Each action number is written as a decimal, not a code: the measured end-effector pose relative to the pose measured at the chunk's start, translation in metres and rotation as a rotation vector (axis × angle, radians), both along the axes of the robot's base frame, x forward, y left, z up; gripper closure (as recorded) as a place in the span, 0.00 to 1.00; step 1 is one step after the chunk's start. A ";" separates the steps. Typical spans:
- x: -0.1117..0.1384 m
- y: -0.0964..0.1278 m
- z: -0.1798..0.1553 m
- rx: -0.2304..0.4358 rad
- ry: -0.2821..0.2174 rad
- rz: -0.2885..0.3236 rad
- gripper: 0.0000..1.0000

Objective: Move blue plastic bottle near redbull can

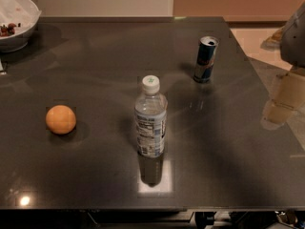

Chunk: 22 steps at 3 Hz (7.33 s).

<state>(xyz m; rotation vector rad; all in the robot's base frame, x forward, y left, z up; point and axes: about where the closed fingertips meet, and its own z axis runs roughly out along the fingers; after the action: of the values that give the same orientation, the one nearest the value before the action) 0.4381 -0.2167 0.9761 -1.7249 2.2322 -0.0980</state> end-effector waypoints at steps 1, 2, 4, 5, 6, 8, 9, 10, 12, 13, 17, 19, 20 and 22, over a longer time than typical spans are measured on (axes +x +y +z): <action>0.000 0.000 0.000 0.001 0.000 0.000 0.00; 0.001 0.006 0.001 0.032 0.003 0.019 0.00; -0.006 0.068 -0.017 0.196 0.021 0.169 0.00; -0.012 0.101 -0.025 0.277 0.037 0.239 0.00; -0.020 0.134 -0.027 0.350 0.052 0.303 0.00; -0.029 0.178 -0.044 0.427 0.090 0.362 0.00; -0.027 0.190 -0.050 0.449 0.107 0.360 0.00; -0.024 0.195 -0.052 0.460 0.131 0.329 0.19; -0.026 0.197 -0.040 0.497 0.130 0.301 0.65; -0.023 0.191 -0.030 0.510 0.104 0.276 0.87; 0.074 0.063 -0.013 0.490 -0.048 -0.113 1.00; 0.116 0.018 -0.022 0.542 -0.077 -0.214 1.00; 0.131 0.006 -0.025 0.550 -0.073 -0.243 1.00; 0.150 -0.003 -0.033 0.572 -0.058 -0.266 0.58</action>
Offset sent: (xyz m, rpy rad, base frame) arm 0.0012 0.0129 -0.0039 0.0724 0.0318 0.0448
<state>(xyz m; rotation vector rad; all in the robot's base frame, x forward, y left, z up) 0.5879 -0.2196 0.9434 -1.1085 2.1516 0.3887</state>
